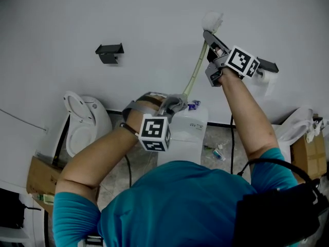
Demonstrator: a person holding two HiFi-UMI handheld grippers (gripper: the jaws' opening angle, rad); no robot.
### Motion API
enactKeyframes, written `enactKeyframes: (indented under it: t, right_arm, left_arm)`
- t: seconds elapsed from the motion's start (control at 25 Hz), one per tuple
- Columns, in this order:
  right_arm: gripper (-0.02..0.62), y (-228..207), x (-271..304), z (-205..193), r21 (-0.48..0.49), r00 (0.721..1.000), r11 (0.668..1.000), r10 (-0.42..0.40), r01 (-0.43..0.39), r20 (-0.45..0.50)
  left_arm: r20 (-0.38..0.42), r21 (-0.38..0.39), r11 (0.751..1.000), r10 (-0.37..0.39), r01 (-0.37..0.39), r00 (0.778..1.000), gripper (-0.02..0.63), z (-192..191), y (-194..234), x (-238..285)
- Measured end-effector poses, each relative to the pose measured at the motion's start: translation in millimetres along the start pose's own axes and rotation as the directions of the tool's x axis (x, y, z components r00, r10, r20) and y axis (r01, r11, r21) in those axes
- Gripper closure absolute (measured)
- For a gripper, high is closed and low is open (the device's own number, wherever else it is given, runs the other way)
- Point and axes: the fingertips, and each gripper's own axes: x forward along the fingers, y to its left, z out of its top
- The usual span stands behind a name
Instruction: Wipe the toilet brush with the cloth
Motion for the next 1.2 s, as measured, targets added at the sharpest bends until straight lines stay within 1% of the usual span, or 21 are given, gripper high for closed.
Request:
enactKeyframes:
  t: [0.04,0.08,0.12,0.2,0.28,0.4,0.48,0.52,0.56,0.6,0.72,0.84,1.0,1.08,1.2]
  right_arm:
    - [0.532,6,-2,-4,-0.004,0.999,1.0,0.029,-0.029,-0.014]
    - [0.532,15,-5,-8,-0.007,0.997,0.998,0.067,-0.067,-0.031]
    - [0.532,25,-8,-13,-0.009,0.992,0.993,0.114,-0.114,-0.048]
    - [0.532,47,-14,-24,-0.005,0.975,0.978,0.209,-0.21,-0.081]
    - [0.532,65,-23,-36,0.024,0.954,0.959,0.285,-0.284,-0.098]
    - [0.532,91,-32,-54,0.104,0.917,0.921,0.386,-0.376,-0.1]
    - [0.532,104,-35,-65,0.147,0.899,0.901,0.425,-0.409,-0.101]
    - [0.532,109,-36,-70,0.163,0.895,0.894,0.435,-0.417,-0.1]
    - [0.532,111,-36,-73,0.178,0.893,0.89,0.44,-0.419,-0.097]
    - [0.532,113,-35,-75,0.194,0.893,0.887,0.441,-0.418,-0.091]
    - [0.532,115,-33,-79,0.224,0.895,0.882,0.44,-0.414,-0.079]
    - [0.532,117,-31,-79,0.226,0.899,0.885,0.432,-0.408,-0.07]
    - [0.532,119,-28,-74,0.215,0.905,0.89,0.422,-0.402,-0.053]
    - [0.532,120,-28,-71,0.209,0.906,0.891,0.421,-0.403,-0.048]
    - [0.532,120,-26,-70,0.21,0.908,0.892,0.418,-0.4,-0.043]
  left_arm:
    - [0.027,-0.067,0.998,-0.002,0.003,1.0,0.568,-1,3,-6]
    - [0.059,-0.149,0.989,-0.002,0.011,0.998,0.568,-2,8,-11]
    - [0.093,-0.239,0.971,0.002,0.02,0.996,0.568,-4,16,-18]
    - [0.15,-0.402,0.915,0.039,0.025,0.988,0.568,-11,40,-28]
    - [0.192,-0.527,0.85,0.108,0.009,0.975,0.568,-18,74,-38]
    - [0.25,-0.655,0.756,0.215,0.001,0.944,0.568,-24,119,-49]
    - [0.285,-0.708,0.706,0.264,0.016,0.922,0.568,-22,140,-55]
    - [0.297,-0.724,0.689,0.279,0.026,0.913,0.568,-20,147,-57]
    - [0.306,-0.733,0.679,0.288,0.032,0.907,0.568,-17,151,-58]
    - [0.312,-0.737,0.675,0.294,0.035,0.904,0.568,-14,154,-58]
    - [0.326,-0.739,0.673,0.302,0.042,0.896,0.568,-6,155,-54]
    - [0.338,-0.742,0.668,0.3,0.056,0.892,0.568,0,150,-48]
    - [0.341,-0.738,0.672,0.302,0.055,0.89,0.568,3,148,-45]
    - [0.347,-0.731,0.68,0.303,0.054,0.887,0.568,5,148,-45]
    - [0.348,-0.717,0.695,0.293,0.052,0.891,0.568,6,146,-45]
